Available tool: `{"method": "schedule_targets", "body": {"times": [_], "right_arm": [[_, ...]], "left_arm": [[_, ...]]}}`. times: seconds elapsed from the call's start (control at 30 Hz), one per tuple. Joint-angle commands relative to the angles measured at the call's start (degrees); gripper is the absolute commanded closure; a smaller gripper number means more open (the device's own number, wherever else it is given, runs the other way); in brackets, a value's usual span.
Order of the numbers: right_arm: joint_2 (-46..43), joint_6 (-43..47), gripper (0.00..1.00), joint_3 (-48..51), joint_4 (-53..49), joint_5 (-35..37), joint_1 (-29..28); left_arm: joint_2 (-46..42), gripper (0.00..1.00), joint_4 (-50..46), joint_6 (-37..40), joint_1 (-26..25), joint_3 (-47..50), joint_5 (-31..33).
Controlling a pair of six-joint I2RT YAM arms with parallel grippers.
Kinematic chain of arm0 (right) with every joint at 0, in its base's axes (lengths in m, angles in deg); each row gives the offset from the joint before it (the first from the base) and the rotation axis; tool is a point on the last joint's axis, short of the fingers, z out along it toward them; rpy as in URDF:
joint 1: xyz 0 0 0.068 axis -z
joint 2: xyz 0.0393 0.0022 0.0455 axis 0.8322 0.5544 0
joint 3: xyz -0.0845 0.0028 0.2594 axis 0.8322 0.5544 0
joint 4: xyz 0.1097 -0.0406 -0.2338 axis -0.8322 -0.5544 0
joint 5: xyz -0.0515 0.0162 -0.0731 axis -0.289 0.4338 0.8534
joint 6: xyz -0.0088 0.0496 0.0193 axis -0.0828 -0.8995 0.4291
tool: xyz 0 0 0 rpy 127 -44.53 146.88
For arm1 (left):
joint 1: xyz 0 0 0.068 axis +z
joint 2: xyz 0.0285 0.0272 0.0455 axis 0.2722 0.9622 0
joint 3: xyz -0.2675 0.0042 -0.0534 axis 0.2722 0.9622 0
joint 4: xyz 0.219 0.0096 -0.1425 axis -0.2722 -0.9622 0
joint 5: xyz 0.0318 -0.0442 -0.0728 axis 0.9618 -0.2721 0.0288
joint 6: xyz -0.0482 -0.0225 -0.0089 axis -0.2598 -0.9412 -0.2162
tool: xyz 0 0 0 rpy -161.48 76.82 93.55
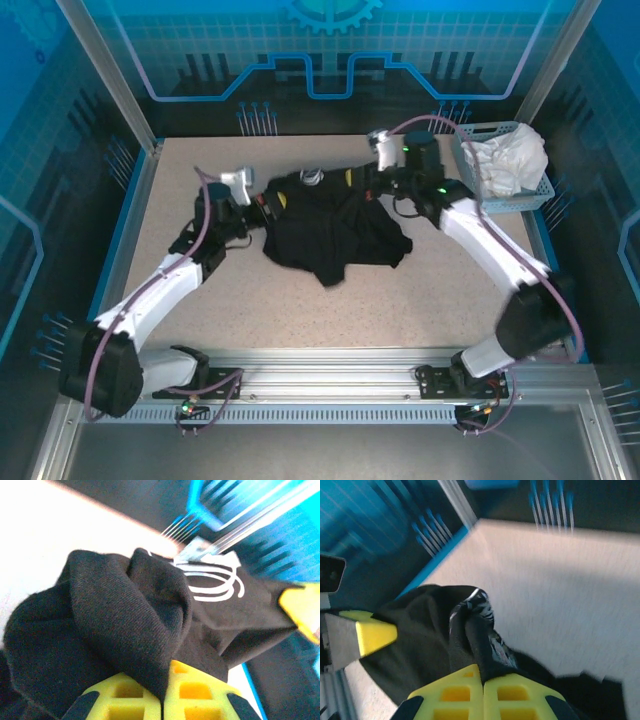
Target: Fold the inside-out t-shirt
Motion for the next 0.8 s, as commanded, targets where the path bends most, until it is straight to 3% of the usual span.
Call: {"method": "schedule_targets", "body": {"times": [0.0, 0.1, 0.2, 0.3, 0.5, 0.63, 0.77], "right_arm": [[-10.1, 6.4, 0.98, 8.1, 4.8, 6.4, -2.4], [-16.8, 4.9, 0.84, 18.9, 4.8, 13.9, -4.4], [-20.8, 0.8, 0.65, 30.4, 3.1, 22.9, -6.3], [-21.7, 0.0, 0.5, 34.9, 0.0, 28.9, -8.2], [-15.9, 1.2, 0.36, 30.7, 1.5, 26.7, -9.3], [-5.9, 1.2, 0.34, 22.9, -0.3, 26.0, -9.4], [4.5, 1.3, 0.33, 14.6, -4.6, 25.4, -9.2]], "left_arm": [[-5.1, 1.0, 1.3, 10.1, -3.8, -2.5, -0.5], [-7.0, 1.0, -1.7, 15.5, -9.2, 2.2, -0.2], [-6.0, 0.77, -5.3, 17.2, -13.9, 9.0, 0.5], [-5.0, 0.57, -9.8, 16.4, -14.7, 13.3, 0.9], [-7.9, 0.27, -14.9, 12.8, -13.3, 13.4, 15.1], [-1.5, 0.24, -14.0, 5.0, -7.7, 10.8, 11.8], [7.3, 0.24, -13.2, 4.2, -7.0, 6.9, 7.6]]}}
